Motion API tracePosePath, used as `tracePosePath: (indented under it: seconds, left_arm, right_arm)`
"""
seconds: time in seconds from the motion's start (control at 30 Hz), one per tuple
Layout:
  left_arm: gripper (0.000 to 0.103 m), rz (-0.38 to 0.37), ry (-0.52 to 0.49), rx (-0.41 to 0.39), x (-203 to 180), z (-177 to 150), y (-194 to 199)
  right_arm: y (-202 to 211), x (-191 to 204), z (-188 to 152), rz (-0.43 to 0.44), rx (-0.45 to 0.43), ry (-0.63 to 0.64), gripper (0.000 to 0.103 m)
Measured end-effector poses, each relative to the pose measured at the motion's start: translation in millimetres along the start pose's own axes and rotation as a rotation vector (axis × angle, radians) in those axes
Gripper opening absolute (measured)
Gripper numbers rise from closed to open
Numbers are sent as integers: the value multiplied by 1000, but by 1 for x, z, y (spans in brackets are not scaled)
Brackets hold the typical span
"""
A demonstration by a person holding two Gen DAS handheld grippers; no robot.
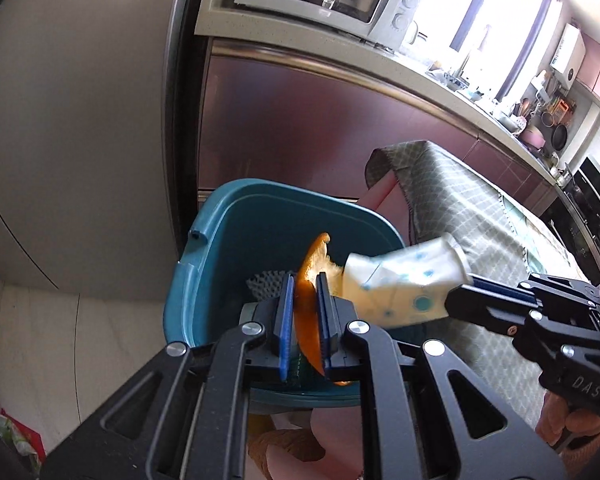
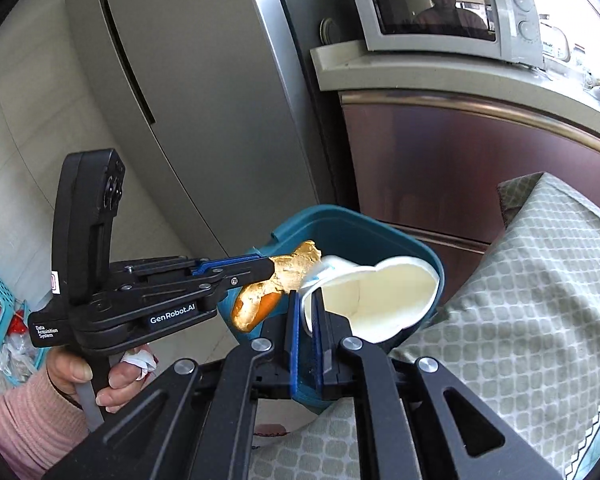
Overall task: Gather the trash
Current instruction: 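Carry the peel and cup to the teal bin and release both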
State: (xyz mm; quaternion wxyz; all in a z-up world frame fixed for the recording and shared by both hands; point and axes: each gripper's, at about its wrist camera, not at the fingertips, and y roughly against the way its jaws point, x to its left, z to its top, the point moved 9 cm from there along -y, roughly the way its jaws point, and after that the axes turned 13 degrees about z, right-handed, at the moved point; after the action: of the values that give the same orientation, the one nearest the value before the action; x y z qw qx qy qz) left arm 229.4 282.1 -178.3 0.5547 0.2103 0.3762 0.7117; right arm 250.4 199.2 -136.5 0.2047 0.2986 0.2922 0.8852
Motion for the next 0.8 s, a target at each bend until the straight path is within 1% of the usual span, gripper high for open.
tracePosePath:
  seconds: [0.07,0.13,0.17,0.3,0.4,0.6,0.73,0.8]
  left_arm:
    - [14,-5,0,11,-6,1,-8]
    - [14,-3,-4,15,-8,1,-14]
    - [17,-4,-5,19,-9,0,-18]
    - [17,-6,-10,22,-12,-5,-21]
    - [19,-14,-27,-3,-17,-8,-10]
    - [23,-47,-74,-65,-43,-6,19]
    - [27,-99,-116,-112,-71,-5,43]
    - [31,-130,-140,-130,-88,-6,54]
  right_arm:
    - [-5,-2,-2,-2,7,-9,12]
    - [-8,-5,-3,-6,15,-16,12]
    - [-7,-7,-4,-5,15,-21,14]
    - [1,-8,-6,-10,-3,-24,16]
    - [11,-9,-12,-7,-18,-33,16]
    - [42,-9,-17,5,-75,-46,18]
    - [77,-10,-28,-3,-130,-54,22]
    - [95,-13,-34,-19,-161,-62,23]
